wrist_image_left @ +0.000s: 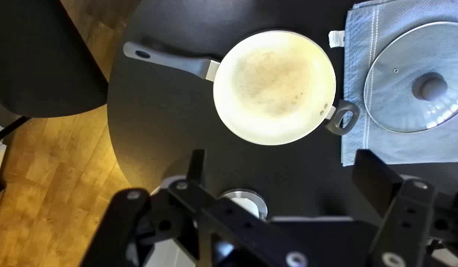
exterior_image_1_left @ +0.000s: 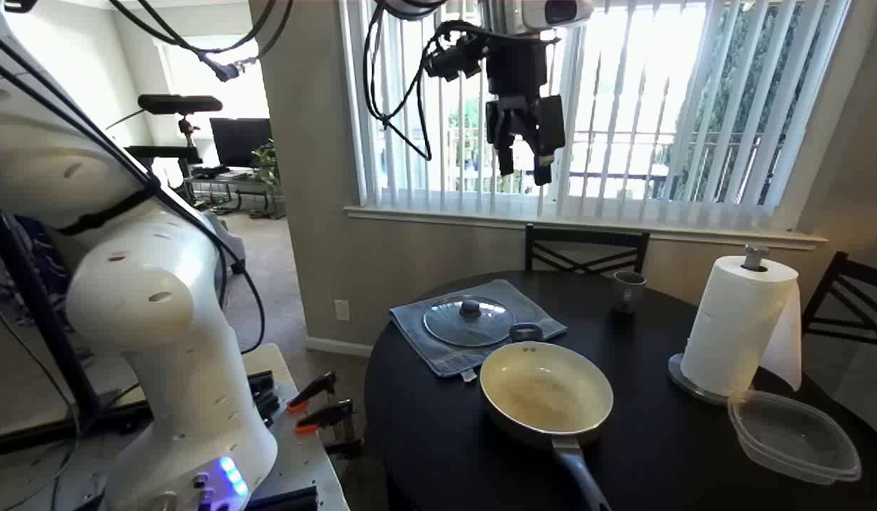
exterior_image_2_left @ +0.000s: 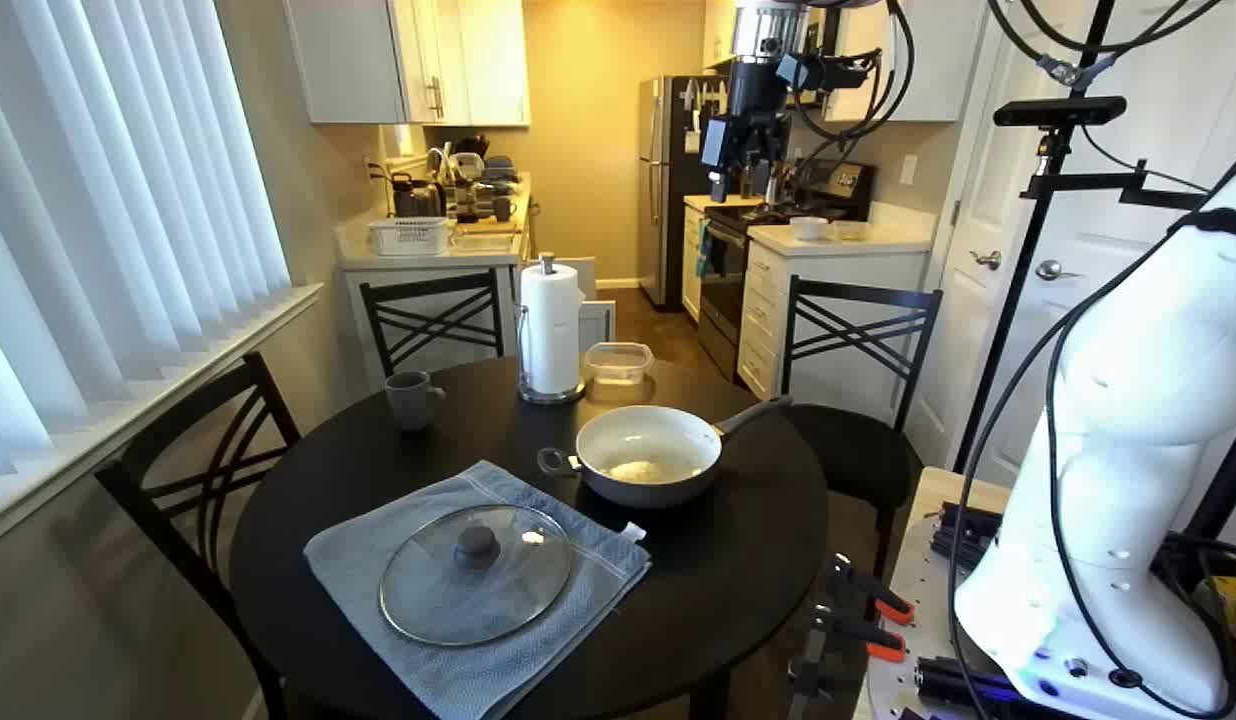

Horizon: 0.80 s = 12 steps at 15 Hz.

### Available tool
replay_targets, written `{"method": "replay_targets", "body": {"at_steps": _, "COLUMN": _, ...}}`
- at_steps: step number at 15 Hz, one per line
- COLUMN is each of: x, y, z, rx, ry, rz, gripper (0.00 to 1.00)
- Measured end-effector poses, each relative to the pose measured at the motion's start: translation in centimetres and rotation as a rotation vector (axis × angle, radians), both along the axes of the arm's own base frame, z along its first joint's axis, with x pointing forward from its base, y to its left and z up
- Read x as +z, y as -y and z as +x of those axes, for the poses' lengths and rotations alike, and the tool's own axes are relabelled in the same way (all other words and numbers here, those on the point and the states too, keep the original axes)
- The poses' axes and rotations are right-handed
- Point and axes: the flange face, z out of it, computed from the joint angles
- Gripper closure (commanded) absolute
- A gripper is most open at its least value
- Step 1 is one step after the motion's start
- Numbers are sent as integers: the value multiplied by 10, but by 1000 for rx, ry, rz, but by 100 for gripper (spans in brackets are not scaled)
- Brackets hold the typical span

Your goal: Put the lid on the pan

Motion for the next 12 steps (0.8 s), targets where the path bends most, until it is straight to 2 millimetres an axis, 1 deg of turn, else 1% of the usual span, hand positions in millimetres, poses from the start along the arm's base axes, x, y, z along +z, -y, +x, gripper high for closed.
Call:
{"method": "replay_targets", "body": {"at_steps": 10, "x": 0, "y": 0, "z": 0, "rx": 0, "ry": 0, "rz": 0, "gripper": 0}}
{"method": "replay_targets", "body": {"at_steps": 12, "x": 3, "y": 1, "z": 7, "rx": 4, "ry": 31, "rz": -11, "gripper": 0}}
